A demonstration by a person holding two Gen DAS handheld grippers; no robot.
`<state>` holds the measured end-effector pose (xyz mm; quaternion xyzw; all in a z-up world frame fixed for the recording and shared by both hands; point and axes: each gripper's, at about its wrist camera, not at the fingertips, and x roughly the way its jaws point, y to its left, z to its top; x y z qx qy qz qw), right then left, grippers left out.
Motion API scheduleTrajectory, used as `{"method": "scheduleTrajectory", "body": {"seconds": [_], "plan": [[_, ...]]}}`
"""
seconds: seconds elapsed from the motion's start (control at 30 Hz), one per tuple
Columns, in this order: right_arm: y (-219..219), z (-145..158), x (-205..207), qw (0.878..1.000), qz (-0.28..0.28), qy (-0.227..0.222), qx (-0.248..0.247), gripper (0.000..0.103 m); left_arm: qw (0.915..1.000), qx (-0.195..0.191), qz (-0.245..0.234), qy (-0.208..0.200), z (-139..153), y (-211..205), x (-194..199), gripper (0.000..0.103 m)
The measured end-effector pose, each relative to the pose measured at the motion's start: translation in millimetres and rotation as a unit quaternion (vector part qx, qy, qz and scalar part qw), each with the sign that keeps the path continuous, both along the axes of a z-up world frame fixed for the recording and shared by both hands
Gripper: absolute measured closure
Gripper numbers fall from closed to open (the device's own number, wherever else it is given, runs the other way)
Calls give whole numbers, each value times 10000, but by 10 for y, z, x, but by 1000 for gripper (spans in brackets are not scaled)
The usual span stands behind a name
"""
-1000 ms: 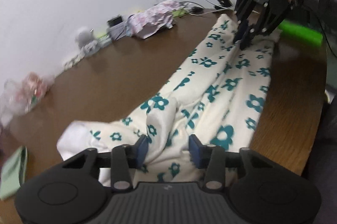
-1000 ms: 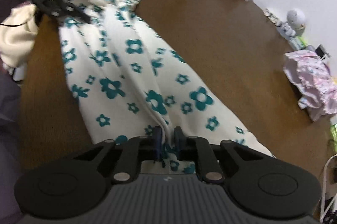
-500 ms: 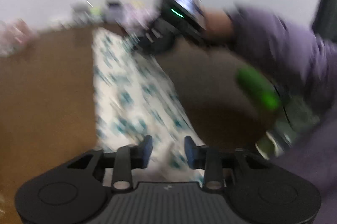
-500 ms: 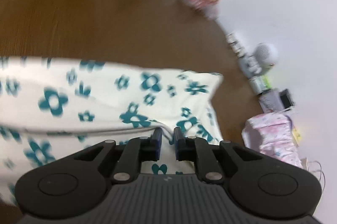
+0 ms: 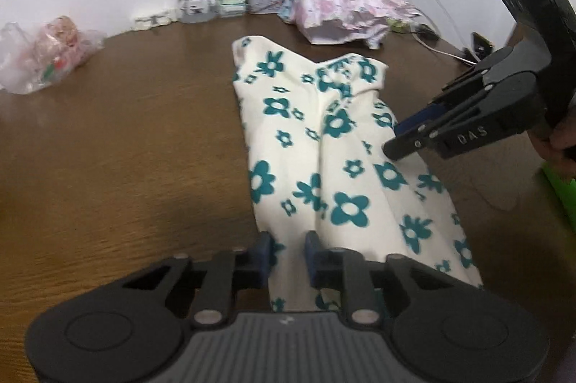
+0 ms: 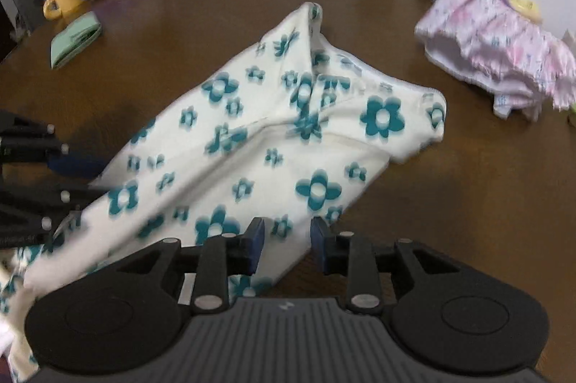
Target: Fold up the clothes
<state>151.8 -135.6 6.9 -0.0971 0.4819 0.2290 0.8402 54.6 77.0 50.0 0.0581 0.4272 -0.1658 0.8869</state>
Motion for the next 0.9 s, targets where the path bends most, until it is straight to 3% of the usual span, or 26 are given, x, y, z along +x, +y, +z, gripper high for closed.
{"method": "scheduleTrajectory", "body": {"seconds": [0.07, 0.2, 0.3, 0.33, 0.37, 0.4, 0.43, 0.5, 0.53, 0.57, 0.63, 0.7, 0.8, 0.87, 0.9], "plan": [[51, -3, 144, 10000, 17, -59, 68, 93, 9992, 41, 381, -71, -11, -27, 128, 94], [172, -56, 599, 9980, -199, -603, -75, 92, 9943, 171, 997, -335, -38, -170, 462, 94], [75, -24, 815, 9956, -667, -653, -22, 84, 9964, -47, 835, -164, 33, -113, 454, 84], [15, 15, 784, 9959, -722, -549, 53, 82, 9979, -167, 623, -111, 72, -56, 367, 74], [-46, 59, 679, 9968, -640, -453, 122, 74, 9987, -241, 450, -77, 92, -6, 261, 65], [-107, 102, 574, 9976, -557, -357, 191, 66, 9990, -273, 341, -73, 96, 44, 138, 64], [-160, 127, 456, 9983, -458, -227, 267, 65, 9992, -296, 254, -77, 94, 95, 13, 64], [-230, 105, 191, 9987, -203, 132, 450, 65, 9991, -309, 299, -15, 41, 112, -119, 71], [-233, 68, 82, 9979, -69, 309, 557, 67, 9989, -320, 331, -19, 8, 89, -146, 84], [-212, 40, -2, 9978, 32, 355, 562, 78, 9988, -335, 356, -46, -27, 56, -160, 93], [-97, 11, -95, 9995, 139, 58, 267, 94, 9987, -186, 438, -175, -48, -79, -179, 95], [-1, -8, -158, 9997, 174, -176, 27, 95, 9988, -120, 415, -226, -3, -148, -252, 95], [-1, 125, -242, 9984, 58, -508, -249, 93, 9974, -389, 414, -448, 94, 122, -541, 77], [-36, 318, -444, 9973, 337, -656, -49, 85, 9946, -580, 527, -680, 145, 401, -781, 29], [-45, 422, -572, 9964, 520, -650, 135, 74, 9939, -626, 563, -712, 132, 458, -852, 24]]}}
